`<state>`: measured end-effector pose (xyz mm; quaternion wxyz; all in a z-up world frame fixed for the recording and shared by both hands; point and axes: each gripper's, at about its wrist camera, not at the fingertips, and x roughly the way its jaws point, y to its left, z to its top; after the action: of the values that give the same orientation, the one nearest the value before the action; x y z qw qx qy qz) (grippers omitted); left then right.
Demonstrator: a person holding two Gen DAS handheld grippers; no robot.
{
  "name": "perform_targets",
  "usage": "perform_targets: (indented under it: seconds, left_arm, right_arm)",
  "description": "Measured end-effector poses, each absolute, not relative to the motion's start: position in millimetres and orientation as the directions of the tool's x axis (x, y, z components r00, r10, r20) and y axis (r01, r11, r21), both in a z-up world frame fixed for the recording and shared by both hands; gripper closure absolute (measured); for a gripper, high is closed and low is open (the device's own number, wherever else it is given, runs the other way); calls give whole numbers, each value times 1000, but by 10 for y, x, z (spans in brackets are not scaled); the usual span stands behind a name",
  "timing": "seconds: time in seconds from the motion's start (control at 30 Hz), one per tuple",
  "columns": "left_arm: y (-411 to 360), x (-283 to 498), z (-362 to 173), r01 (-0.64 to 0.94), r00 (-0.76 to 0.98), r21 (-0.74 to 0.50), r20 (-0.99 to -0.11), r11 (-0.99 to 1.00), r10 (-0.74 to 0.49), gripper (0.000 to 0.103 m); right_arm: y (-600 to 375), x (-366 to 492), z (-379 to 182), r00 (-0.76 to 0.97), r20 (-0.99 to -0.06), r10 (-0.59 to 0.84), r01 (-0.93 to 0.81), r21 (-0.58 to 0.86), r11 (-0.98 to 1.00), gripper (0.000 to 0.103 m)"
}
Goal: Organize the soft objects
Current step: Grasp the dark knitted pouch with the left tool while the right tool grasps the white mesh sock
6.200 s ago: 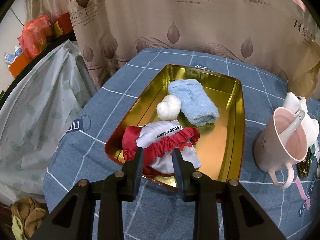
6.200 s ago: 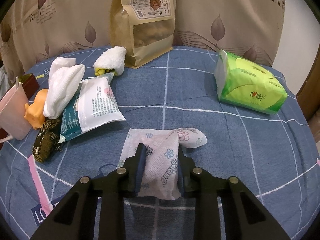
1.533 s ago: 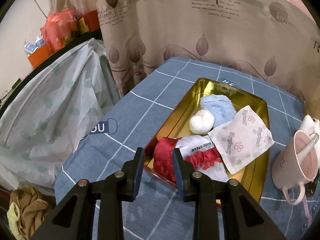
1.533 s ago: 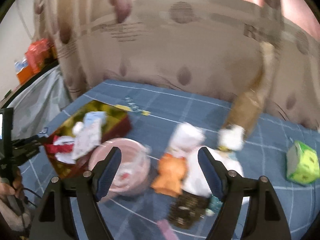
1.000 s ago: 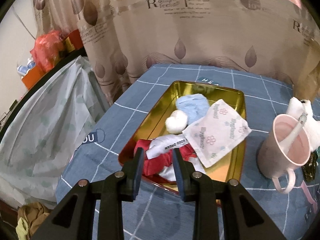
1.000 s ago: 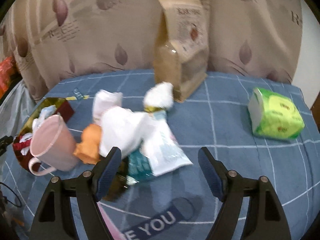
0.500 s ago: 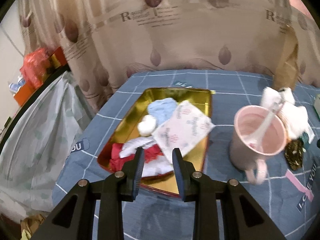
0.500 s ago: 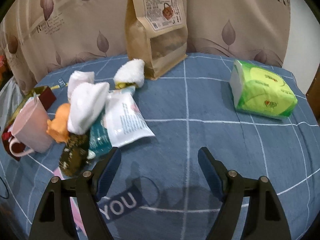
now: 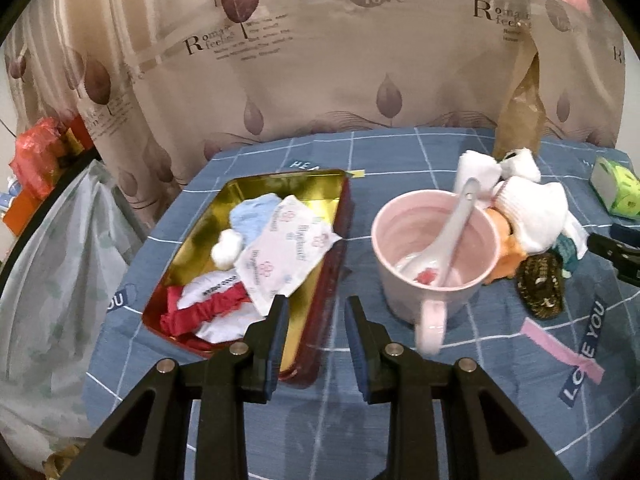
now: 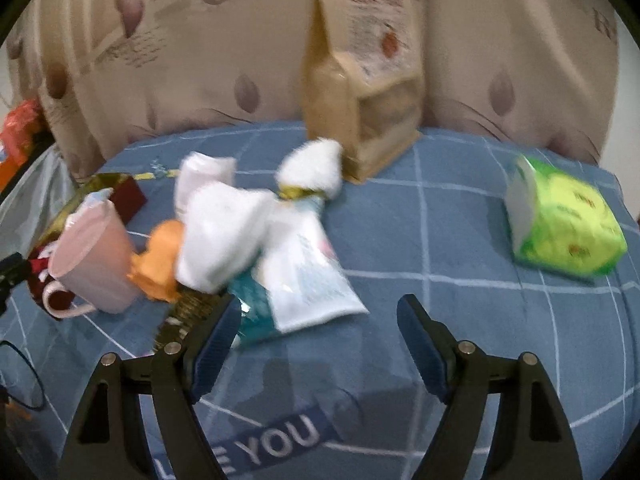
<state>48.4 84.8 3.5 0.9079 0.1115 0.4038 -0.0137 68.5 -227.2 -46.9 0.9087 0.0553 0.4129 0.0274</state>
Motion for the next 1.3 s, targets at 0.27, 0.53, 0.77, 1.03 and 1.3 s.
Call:
perform_targets:
  seconds: [0.27,0.53,0.77,1.03,1.3]
  left_arm:
    - [655,443,47,159,668,172,-744,972,23,74]
    - [529,445,13,187,660,180,-751,966,12,74]
    - [403,439,3,213,655,186,-756,959,1,74]
    - [128,372,-1,280,640,170,-766,945,-52,74]
    - [-253,372,-127,417,554,77,-811,906,-187,74]
  right_arm:
    - [-1832,1038,-417,673,-726,142,-110,91,990,25]
    - [-1582,1338,-563,666,-734,134,-139,54,989,34]
    - [-1594,1254,-552,690,-710,141,-154,47,987,71]
    - [-2125,915,-308,748,-662,51,-23,52,998,71]
    - [-3038,625,-548,683,-726,-80,204,84,975,71]
